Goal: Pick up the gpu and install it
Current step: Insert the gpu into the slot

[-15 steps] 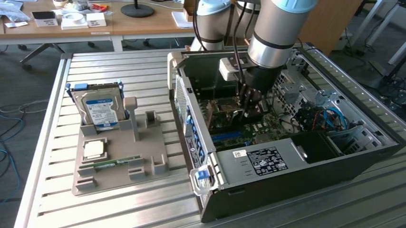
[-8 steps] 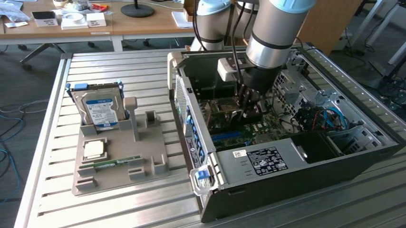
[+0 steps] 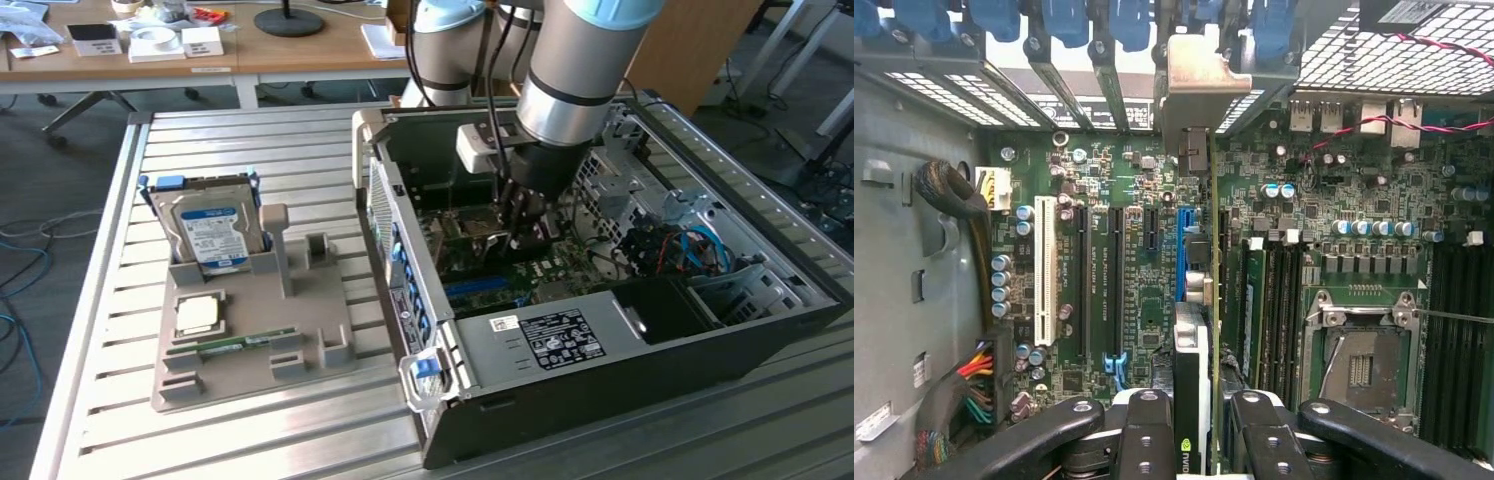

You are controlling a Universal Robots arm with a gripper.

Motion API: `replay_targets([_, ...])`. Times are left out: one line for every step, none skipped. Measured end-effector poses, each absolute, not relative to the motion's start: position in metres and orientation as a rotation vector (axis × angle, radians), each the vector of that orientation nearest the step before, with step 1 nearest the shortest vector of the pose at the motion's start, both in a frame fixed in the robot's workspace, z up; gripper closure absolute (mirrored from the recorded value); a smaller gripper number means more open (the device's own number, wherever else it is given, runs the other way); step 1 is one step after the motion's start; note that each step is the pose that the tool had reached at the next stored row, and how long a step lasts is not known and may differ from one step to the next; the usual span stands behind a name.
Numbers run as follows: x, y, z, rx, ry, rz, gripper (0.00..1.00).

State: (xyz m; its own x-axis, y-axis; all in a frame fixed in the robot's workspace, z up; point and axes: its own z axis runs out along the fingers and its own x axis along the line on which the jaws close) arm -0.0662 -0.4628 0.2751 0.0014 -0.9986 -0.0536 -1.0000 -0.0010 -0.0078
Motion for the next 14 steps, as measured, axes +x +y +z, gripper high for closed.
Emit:
replay_targets([-0.0662,-0.4628,0.2751,-2.192,2.189,0.05,0.73])
replay_targets([-0.0663,-0.4628,0.275,-2.192,2.189,0.05,0.73])
replay_targets([-0.0662,-0.4628,0.275,-2.192,2.189,0.05,0.73])
replay_targets([-0.0662,-0.4628,0.2748,-2.191,2.189,0.05,0.73])
replay_targets([-0.0662,-0.4627,0.2739,-2.191,2.189,0.051,0.73])
replay_targets([-0.0663,-0.4628,0.2731,-2.191,2.189,0.05,0.73])
replay_targets([-0.0663,-0.4628,0.2723,-2.191,2.189,0.05,0.73])
replay_targets([-0.0664,-0.4628,0.2715,-2.191,2.189,0.05,0.73])
replay_targets([-0.0664,-0.4628,0.271,-2.191,2.189,0.05,0.73])
replay_targets([-0.0665,-0.4628,0.2709,-2.192,2.189,0.05,0.73])
replay_targets([-0.0665,-0.4628,0.2709,-2.192,2.189,0.05,0.73])
replay_targets([-0.0665,-0.4628,0.2709,-2.192,2.189,0.05,0.73])
replay_targets([-0.0666,-0.4628,0.2707,-2.191,2.189,0.05,0.73])
replay_targets([-0.067,-0.4626,0.2706,-2.191,2.189,0.05,0.73])
